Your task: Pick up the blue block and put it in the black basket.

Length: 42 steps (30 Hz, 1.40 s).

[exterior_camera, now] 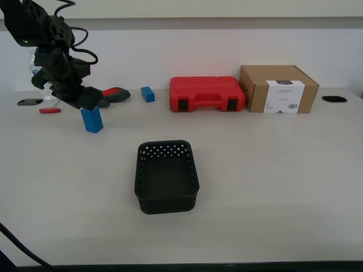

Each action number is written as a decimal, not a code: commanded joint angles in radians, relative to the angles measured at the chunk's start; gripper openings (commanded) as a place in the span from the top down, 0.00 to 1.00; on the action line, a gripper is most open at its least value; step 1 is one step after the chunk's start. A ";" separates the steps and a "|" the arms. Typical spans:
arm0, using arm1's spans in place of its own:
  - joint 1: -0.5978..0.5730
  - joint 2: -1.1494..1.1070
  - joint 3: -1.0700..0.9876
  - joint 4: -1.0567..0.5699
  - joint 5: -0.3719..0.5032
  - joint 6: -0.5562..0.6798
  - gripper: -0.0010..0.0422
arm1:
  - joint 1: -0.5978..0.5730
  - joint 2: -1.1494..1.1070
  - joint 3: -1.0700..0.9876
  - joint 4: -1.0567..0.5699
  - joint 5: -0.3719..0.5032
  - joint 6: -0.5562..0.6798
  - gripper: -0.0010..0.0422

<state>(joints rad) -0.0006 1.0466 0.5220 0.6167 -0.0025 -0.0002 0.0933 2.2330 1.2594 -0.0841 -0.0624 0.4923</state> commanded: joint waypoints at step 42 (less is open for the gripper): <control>0.002 0.000 0.001 -0.032 0.000 0.000 0.98 | -0.065 0.017 0.592 -0.772 0.208 0.014 0.98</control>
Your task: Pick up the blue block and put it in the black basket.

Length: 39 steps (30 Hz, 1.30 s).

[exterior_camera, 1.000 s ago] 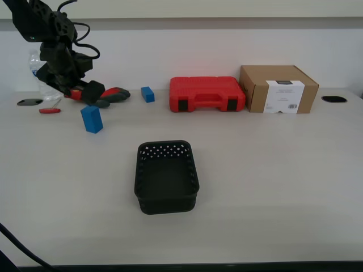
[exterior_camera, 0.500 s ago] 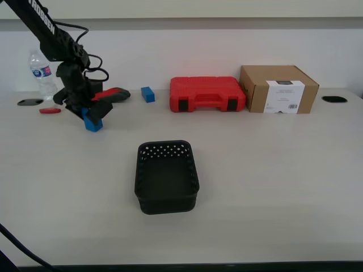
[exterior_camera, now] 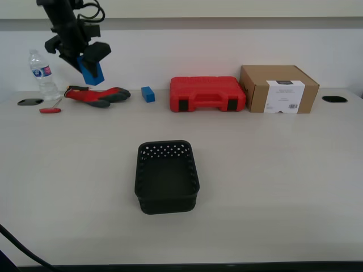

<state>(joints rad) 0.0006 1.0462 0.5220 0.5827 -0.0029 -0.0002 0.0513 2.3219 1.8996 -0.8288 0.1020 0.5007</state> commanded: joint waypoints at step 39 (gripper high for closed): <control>0.000 0.000 0.001 -0.015 0.000 0.000 0.98 | -0.686 -0.232 -0.951 0.584 0.003 -0.070 0.80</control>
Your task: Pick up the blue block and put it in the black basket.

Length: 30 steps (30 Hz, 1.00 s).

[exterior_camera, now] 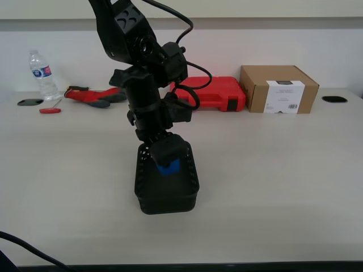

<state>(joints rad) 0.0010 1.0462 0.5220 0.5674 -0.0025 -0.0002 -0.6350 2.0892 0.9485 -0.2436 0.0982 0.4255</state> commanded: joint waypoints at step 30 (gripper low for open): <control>0.000 0.000 0.001 0.000 0.000 0.000 0.98 | -0.001 -0.146 0.228 -0.233 -0.013 -0.056 0.98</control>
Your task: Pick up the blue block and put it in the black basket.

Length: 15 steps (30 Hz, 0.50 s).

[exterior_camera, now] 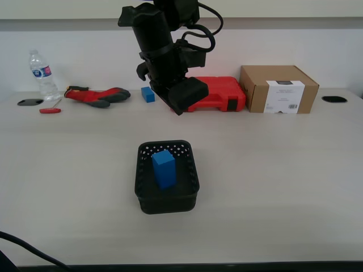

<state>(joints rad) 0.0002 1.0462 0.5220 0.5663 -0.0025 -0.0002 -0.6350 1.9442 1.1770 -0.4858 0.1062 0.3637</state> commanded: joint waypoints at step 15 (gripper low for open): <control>0.001 0.000 0.001 0.001 0.000 0.000 0.98 | -0.001 -0.002 -0.001 0.021 -0.028 0.014 0.98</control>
<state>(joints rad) 0.0013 1.0462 0.5220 0.5663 -0.0025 -0.0002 -0.6353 1.9438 1.1759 -0.4667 0.0799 0.3725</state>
